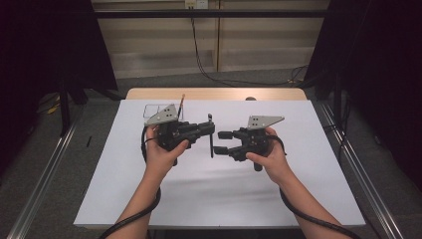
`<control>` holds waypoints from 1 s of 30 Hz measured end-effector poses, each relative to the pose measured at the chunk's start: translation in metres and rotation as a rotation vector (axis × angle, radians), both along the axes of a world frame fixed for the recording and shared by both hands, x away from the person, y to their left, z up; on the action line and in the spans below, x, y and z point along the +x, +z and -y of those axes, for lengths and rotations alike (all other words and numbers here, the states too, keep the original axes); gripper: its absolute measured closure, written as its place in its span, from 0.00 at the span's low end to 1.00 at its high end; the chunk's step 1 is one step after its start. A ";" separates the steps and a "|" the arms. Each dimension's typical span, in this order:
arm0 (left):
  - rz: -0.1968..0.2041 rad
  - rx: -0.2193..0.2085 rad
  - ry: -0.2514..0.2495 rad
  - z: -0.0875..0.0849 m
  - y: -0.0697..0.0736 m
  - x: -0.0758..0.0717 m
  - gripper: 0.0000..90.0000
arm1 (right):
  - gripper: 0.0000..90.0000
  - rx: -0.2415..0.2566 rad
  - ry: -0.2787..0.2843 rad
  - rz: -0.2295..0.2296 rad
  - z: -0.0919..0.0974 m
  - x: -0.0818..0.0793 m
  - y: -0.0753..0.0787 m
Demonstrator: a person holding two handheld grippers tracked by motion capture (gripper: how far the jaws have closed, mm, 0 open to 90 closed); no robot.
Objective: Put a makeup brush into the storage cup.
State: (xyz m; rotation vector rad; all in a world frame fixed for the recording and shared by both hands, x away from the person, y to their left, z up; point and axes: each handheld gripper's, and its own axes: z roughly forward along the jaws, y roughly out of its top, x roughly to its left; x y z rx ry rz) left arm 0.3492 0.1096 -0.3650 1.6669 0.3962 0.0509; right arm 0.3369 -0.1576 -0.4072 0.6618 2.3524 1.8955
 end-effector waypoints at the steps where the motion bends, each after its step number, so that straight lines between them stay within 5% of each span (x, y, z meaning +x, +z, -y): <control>1: 0.002 -0.001 -0.002 0.000 0.000 0.000 0.93 | 0.31 -0.016 -0.006 0.005 0.000 0.000 0.000; 13: 0.005 -0.009 0.026 -0.007 0.001 0.001 0.93 | 0.10 -0.038 -0.065 0.049 0.011 -0.007 0.000; 30: 0.027 0.002 0.049 -0.010 0.003 0.001 0.93 | 0.06 -0.049 -0.132 0.058 0.037 -0.017 -0.004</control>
